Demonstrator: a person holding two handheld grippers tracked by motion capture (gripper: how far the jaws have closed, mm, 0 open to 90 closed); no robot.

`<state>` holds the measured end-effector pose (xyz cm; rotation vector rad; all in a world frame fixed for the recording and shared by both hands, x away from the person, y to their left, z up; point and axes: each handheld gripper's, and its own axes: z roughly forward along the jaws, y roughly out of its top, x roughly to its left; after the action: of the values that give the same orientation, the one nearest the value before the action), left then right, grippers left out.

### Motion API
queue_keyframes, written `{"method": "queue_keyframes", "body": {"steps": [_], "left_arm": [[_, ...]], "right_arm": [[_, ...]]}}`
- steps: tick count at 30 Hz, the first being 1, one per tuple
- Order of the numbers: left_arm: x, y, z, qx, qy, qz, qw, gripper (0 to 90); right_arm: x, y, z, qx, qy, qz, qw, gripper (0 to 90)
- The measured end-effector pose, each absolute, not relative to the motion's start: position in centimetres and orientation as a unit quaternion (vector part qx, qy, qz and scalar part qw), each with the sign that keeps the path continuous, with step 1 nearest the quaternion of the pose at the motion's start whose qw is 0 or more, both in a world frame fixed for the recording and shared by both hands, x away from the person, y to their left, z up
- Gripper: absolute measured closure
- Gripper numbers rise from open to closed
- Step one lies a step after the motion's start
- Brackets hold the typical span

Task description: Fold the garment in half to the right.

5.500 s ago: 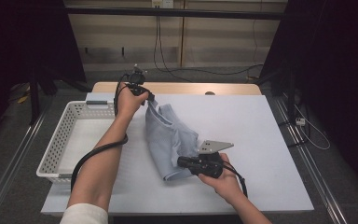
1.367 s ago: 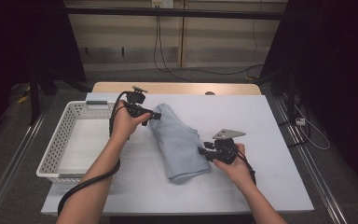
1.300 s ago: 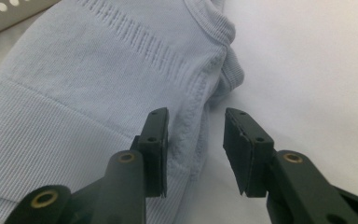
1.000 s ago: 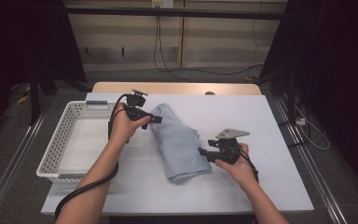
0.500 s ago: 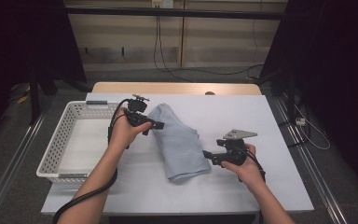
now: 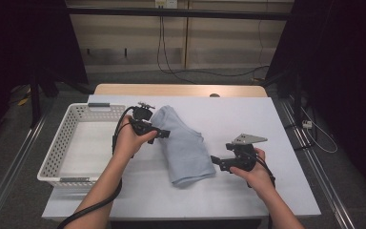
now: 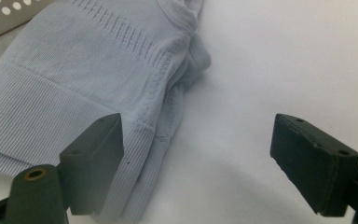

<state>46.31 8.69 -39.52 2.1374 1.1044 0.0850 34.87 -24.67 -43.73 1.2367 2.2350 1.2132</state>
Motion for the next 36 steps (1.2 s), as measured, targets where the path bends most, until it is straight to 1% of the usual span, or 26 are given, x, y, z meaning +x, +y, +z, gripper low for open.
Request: {"method": "queue_keyframes", "body": {"steps": [9,25,36], "left_arm": [[45.4,8.4,-40.2,0.83,0.426,0.022,0.358,12.1],[43.9,7.5,-41.1,0.827,0.428,0.021,0.362,11.6],[43.2,7.5,-41.5,0.827,0.427,0.017,0.365,10.8]], "right_arm": [[34.7,-24.8,-43.9,0.431,0.783,0.42,0.154,17.0],[33.8,-25.4,-44.2,0.429,0.784,0.418,0.16,16.8],[33.5,-25.1,-44.1,0.423,0.784,0.423,0.165,16.8]]}}
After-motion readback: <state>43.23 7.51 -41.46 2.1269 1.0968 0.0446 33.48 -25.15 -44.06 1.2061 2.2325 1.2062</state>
